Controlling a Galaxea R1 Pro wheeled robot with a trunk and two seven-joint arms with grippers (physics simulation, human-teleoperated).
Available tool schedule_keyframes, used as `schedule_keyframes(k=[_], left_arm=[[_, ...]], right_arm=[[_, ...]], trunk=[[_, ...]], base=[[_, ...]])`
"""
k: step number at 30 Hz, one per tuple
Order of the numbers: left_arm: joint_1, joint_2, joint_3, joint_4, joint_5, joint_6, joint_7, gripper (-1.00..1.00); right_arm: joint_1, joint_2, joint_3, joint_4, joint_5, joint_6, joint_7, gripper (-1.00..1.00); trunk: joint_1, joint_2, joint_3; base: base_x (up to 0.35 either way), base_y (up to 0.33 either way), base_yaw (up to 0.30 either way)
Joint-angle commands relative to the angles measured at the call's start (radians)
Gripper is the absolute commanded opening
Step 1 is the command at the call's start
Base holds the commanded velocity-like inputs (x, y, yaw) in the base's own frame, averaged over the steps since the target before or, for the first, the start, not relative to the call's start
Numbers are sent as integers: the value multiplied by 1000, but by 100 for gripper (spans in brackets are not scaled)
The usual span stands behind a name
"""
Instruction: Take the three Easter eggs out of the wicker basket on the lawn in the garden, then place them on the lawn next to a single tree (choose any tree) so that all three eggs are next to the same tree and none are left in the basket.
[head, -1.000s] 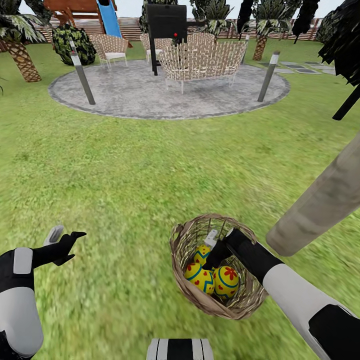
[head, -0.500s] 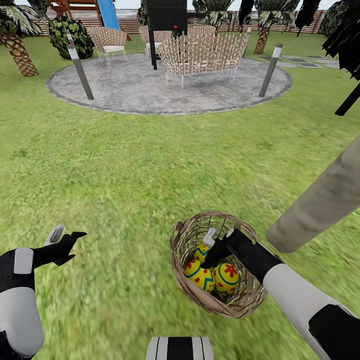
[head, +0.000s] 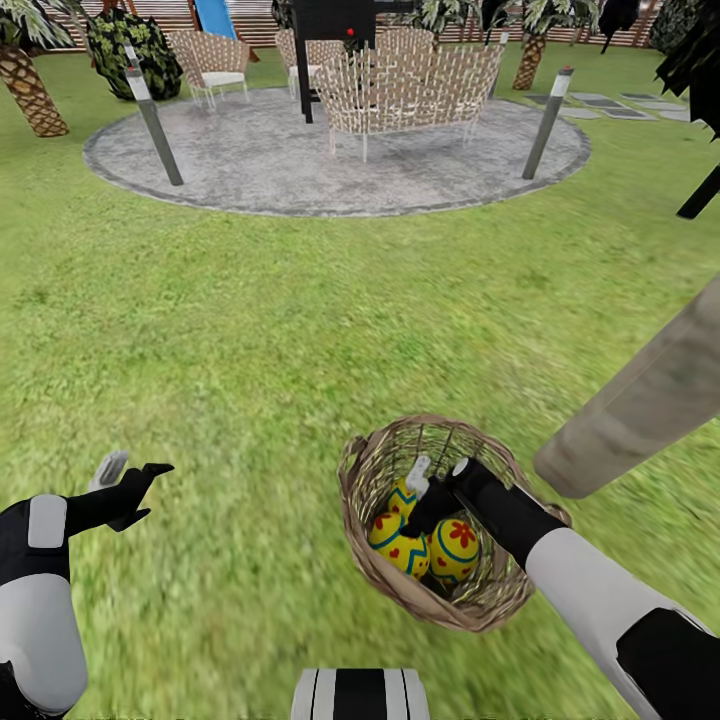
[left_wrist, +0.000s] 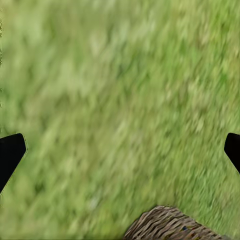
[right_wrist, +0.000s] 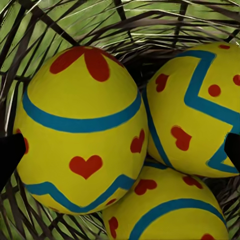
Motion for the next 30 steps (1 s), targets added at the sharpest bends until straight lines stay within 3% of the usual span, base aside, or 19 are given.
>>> schedule_keyframes(k=[1,4,12,30], left_arm=[[-1,0,4,0,-7,5,-8,100],[-1,0,3,0,-7,5,-8,100],[-1,0,3,0,-7,5,-8,100],[-1,-2,2,0,-7,5,-8,100]], right_arm=[[-1,-1,2,-2,9,1,6,100],[-1,-1,2,-3,7,1,12,100],[-1,-1,2,-17,15,1,107,100],[-1,-2,-1,-21,14,3,93,100]], trunk=[[0,-1,-5],[1,-1,-12],[2,-1,-16],[6,-3,-51]], base=[[0,0,0],[0,0,0],[0,0,0],[0,0,0]])
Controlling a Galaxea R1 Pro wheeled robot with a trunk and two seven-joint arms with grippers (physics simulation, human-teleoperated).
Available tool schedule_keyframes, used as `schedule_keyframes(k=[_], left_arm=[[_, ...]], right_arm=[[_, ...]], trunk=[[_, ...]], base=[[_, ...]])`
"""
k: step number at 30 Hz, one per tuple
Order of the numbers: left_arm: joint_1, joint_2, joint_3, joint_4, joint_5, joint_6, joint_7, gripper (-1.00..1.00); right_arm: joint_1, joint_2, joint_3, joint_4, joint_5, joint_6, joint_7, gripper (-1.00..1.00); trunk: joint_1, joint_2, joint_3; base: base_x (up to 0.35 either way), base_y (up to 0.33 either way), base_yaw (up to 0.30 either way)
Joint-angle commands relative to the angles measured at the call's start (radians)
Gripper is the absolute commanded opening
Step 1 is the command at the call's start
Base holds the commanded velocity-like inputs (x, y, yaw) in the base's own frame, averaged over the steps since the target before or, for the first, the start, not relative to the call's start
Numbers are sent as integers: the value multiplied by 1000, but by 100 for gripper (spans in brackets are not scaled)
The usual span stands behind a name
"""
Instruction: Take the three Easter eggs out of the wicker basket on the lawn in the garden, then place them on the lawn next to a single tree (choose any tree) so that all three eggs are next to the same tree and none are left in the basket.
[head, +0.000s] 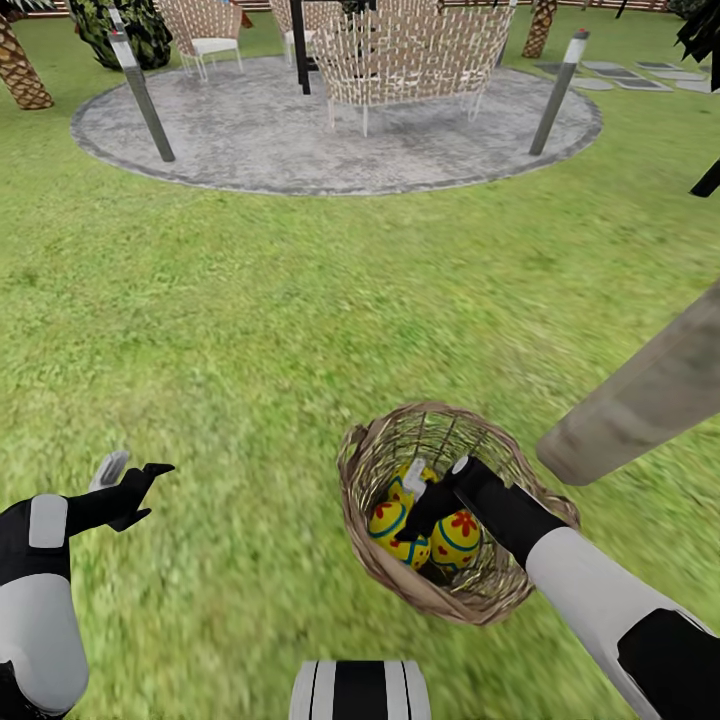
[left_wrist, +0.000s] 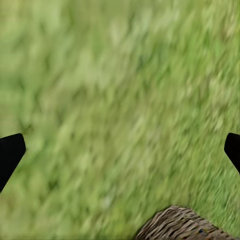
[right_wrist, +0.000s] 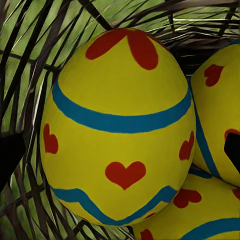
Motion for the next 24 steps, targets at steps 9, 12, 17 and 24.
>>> schedule_keyframes(k=[9,12,17,24], left_arm=[[-1,0,3,0,-7,5,-8,100],[-1,0,3,0,-7,5,-8,100],[-1,0,3,0,-8,5,-7,100],[-1,0,3,0,-9,5,-7,100]], right_arm=[[0,0,2,-2,7,5,9,100],[-1,1,2,-2,6,9,8,100],[-7,1,2,-1,5,12,8,100],[-8,1,2,2,5,13,9,100]], trunk=[[2,-1,-16],[2,-1,-16],[3,-2,-24],[3,-2,-28]], base=[[0,0,0],[0,0,0],[0,0,0],[0,0,0]])
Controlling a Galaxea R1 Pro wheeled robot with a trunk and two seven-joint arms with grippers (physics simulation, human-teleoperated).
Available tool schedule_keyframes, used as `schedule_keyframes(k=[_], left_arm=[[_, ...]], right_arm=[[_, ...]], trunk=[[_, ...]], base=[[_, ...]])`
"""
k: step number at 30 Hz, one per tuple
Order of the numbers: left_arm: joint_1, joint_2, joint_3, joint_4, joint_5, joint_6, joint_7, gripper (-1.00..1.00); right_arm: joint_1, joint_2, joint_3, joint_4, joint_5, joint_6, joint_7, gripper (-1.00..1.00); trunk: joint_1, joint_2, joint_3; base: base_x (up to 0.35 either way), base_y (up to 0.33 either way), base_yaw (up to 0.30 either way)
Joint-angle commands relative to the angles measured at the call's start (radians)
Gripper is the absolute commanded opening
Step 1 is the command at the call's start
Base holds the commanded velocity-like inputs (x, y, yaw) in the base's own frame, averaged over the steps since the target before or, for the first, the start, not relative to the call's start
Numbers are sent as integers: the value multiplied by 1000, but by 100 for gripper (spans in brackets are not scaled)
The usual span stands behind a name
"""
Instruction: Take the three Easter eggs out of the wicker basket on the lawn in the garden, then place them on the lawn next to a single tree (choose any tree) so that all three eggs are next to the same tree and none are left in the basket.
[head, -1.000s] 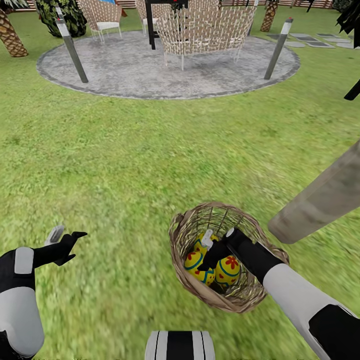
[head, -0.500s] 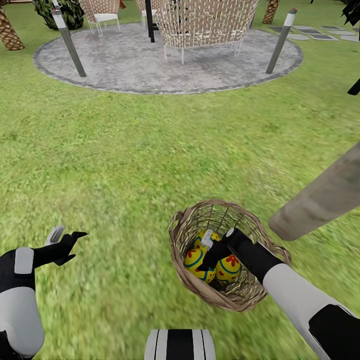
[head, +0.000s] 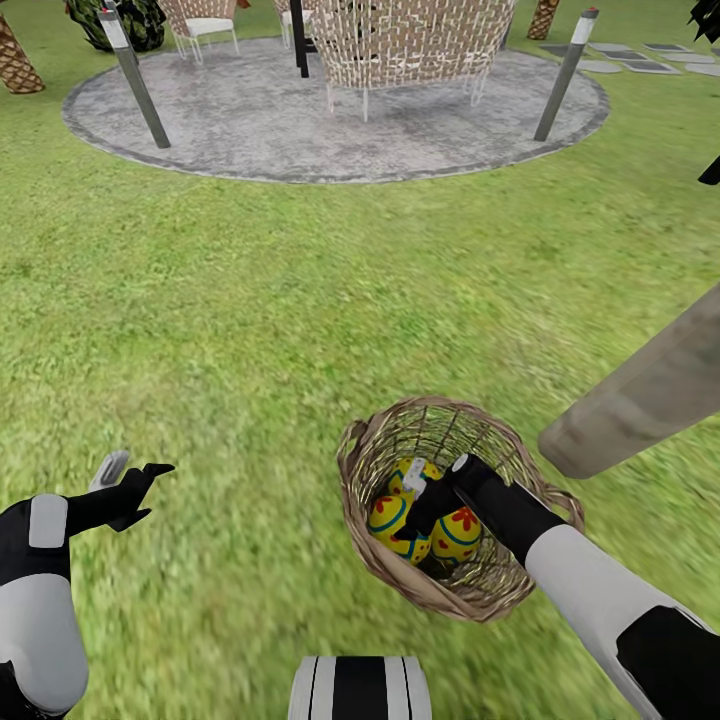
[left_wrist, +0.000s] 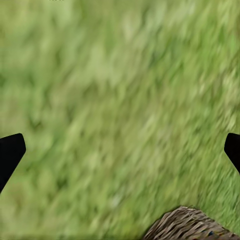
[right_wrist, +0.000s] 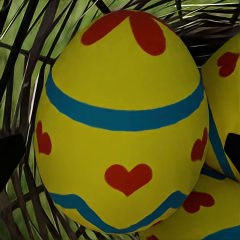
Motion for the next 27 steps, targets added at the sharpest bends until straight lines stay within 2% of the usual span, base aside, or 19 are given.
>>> schedule_keyframes(k=[1,3,6,10,14,17,25,27], left_arm=[[-1,0,4,-1,-7,5,-7,100],[-1,0,3,-1,-7,5,-7,100],[5,5,4,5,-10,0,-6,100],[23,1,-2,-7,-12,5,-8,100],[31,1,-3,-8,-12,5,-8,100],[31,1,-3,-9,-12,5,-8,100],[31,1,-4,-10,-11,5,-9,100],[31,1,-4,-10,-11,5,-9,100]], right_arm=[[0,0,2,-3,8,2,5,100],[0,-1,2,-5,8,2,6,100],[4,5,4,-8,5,5,-2,100],[-3,1,-3,2,7,7,2,100],[-4,1,-7,-1,6,6,3,100],[-3,2,-24,-3,6,6,3,100],[-4,1,-73,-9,7,5,2,100],[-4,2,-73,-9,7,5,2,100]], trunk=[[0,0,-1],[1,-1,-8],[1,-1,-8],[1,-1,-8],[2,-1,-20],[3,-2,-32],[5,-3,-43],[6,-3,-51]], base=[[0,0,0],[0,0,0],[0,0,0],[0,0,0],[0,0,0],[0,0,0],[0,0,0],[0,0,0]])
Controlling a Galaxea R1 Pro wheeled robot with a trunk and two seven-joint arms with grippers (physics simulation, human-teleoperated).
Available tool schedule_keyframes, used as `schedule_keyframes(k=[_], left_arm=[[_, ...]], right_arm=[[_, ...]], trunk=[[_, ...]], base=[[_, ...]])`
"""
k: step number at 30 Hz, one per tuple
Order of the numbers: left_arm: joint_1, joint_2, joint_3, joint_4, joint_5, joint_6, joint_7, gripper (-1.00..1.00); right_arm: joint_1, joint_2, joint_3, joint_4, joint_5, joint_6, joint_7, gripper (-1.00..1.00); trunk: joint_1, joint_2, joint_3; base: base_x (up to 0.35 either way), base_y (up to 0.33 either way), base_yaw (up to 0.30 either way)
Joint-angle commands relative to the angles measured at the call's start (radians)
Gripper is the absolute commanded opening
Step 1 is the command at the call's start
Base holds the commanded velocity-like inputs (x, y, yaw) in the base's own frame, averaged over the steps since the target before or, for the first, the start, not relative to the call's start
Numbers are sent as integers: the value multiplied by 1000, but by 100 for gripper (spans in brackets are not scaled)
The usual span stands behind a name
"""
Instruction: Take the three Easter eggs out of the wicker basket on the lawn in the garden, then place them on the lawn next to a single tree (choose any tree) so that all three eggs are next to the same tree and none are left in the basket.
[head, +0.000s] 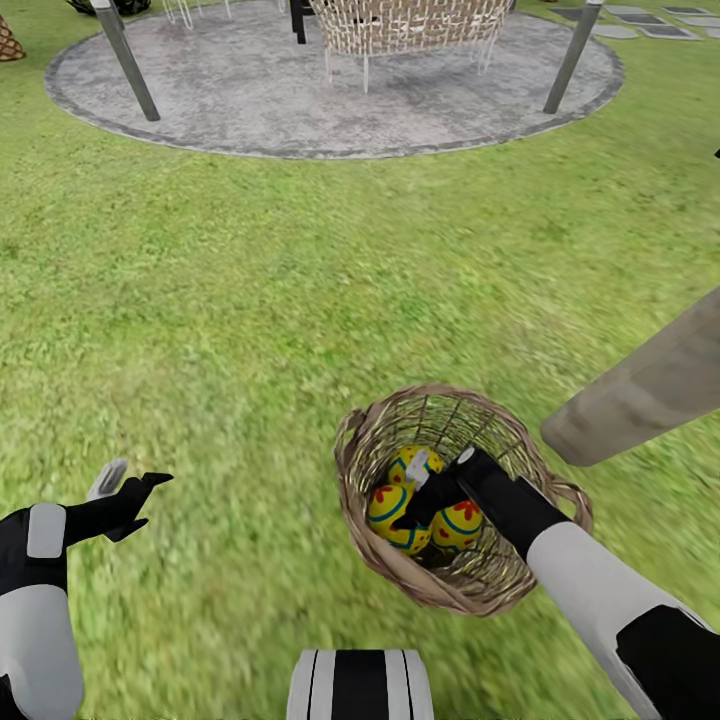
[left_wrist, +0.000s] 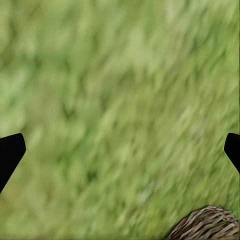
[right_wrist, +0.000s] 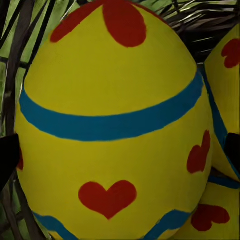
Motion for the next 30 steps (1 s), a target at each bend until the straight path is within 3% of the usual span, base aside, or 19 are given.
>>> schedule_keyframes(k=[1,3,4,15,30], left_arm=[[-1,0,3,0,-6,6,-8,100],[-1,0,3,0,-6,6,-8,100],[-1,-1,3,0,-6,6,-8,100],[-1,-2,3,-2,-6,6,-8,100],[-1,0,4,0,-6,6,-8,100]], right_arm=[[0,0,2,-2,21,-3,5,100],[0,1,3,-2,20,-2,6,100],[0,1,3,-2,19,-2,7,-100],[0,2,4,0,18,-1,9,-100],[0,2,4,-2,19,-1,9,-100]], trunk=[[0,0,-1],[0,-1,-5],[0,-1,-5],[3,-2,-24],[0,-1,-5]], base=[[0,0,0],[0,0,0],[0,0,0],[0,0,0],[0,0,0]])
